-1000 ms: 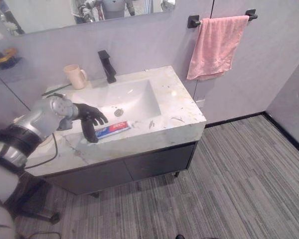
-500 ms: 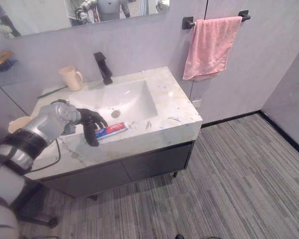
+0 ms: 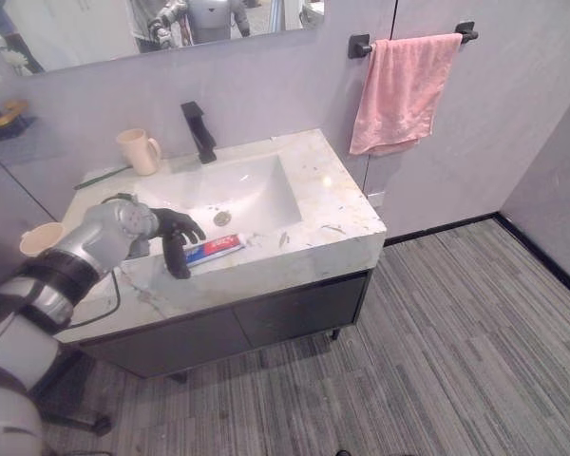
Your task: Organize the bathroom.
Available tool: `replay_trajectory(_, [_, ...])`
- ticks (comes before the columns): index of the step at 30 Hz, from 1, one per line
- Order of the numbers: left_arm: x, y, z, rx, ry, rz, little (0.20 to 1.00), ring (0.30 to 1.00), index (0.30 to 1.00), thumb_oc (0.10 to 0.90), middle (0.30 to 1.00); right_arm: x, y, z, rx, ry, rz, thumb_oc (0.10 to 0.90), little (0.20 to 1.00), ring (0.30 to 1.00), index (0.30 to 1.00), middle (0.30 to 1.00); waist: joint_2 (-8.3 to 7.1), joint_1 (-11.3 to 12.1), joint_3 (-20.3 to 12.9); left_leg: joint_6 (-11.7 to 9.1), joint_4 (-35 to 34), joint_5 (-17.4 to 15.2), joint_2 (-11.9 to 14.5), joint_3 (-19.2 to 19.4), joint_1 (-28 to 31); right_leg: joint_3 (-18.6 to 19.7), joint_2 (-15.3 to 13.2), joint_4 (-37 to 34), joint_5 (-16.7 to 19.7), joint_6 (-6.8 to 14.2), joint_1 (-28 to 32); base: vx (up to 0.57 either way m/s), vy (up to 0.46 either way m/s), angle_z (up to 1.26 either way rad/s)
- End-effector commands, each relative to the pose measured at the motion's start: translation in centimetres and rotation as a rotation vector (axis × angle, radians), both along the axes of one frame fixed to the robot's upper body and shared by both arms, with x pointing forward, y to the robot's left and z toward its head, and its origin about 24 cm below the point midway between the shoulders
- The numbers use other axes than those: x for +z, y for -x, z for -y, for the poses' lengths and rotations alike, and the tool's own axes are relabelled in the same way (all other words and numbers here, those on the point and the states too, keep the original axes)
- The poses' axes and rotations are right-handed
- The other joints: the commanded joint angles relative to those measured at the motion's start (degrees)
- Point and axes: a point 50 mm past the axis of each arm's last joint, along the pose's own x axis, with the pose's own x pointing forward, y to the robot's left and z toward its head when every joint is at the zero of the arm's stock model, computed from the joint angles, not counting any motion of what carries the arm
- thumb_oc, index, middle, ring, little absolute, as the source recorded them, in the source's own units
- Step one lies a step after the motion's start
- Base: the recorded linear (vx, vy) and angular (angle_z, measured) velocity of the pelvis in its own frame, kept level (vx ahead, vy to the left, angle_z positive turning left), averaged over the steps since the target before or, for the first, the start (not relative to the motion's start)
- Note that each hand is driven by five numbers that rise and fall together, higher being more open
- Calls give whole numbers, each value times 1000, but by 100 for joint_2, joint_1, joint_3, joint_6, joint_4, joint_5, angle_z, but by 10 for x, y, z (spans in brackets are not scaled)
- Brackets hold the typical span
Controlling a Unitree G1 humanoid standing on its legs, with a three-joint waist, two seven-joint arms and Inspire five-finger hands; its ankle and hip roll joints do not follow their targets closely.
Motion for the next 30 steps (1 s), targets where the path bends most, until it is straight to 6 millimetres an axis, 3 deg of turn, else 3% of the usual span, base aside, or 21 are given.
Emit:
replay_trajectory(1, [29,-4,-29,140,-35,158,900,900,900,800,900,4,8,18,39,54,-38,800,900,900,900,900,-223,-15,-252,79,694,-439,-95,-85,-412,-266,-137,392,-534,413,-107,0,0,0])
replay_trajectory(6, [22,-5,-29,145,-50,146,900,900,900,800,900,3,10,15,42,49,-45,800,900,900,900,900,-260,-20,-283,84,693,-453,-86,-60,-383,-278,-129,350,-528,420,-57,0,0,0])
replay_trajectory(9, [17,-6,-29,151,-61,140,580,580,580,587,580,2,11,14,46,43,-49,800,900,900,900,900,-277,-25,-285,86,713,-466,-80,-53,-377,-290,-125,350,-534,419,-35,0,0,0])
replay_trajectory(10, [15,-7,-29,157,-63,141,526,526,526,551,526,2,11,13,48,40,-50,800,900,900,900,900,-281,-30,-292,89,699,-469,-79,-43,-366,-292,-121,343,-536,419,-33,0,0,0])
replay_trajectory(13, [10,-7,-28,162,-66,134,462,462,462,508,462,1,12,11,53,37,-54,800,900,900,900,900,-292,-42,-295,93,704,-475,-73,-26,-359,-300,-124,338,-538,425,-23,0,0,0])
replay_trajectory(20, [-2,-9,-25,173,-72,126,411,411,411,474,411,-1,15,8,58,32,-64,800,900,900,900,900,-292,-73,-273,98,696,-483,-57,-3,-345,-301,-124,357,-548,432,-39,3,-2,-4])
replay_trajectory(26, [-15,-8,-24,183,-79,108,300,300,300,400,300,-2,19,6,66,28,-74,800,900,900,900,900,-292,-102,-263,96,704,-490,-42,25,-337,-310,-132,365,-555,438,-33,0,0,0])
replay_trajectory(30, [-23,-8,-24,187,-76,110,300,300,300,400,300,-3,19,5,73,26,-73,800,900,900,900,900,-294,-120,-254,98,704,-491,-31,35,-341,-306,-130,380,-571,435,-41,1,-2,-2])
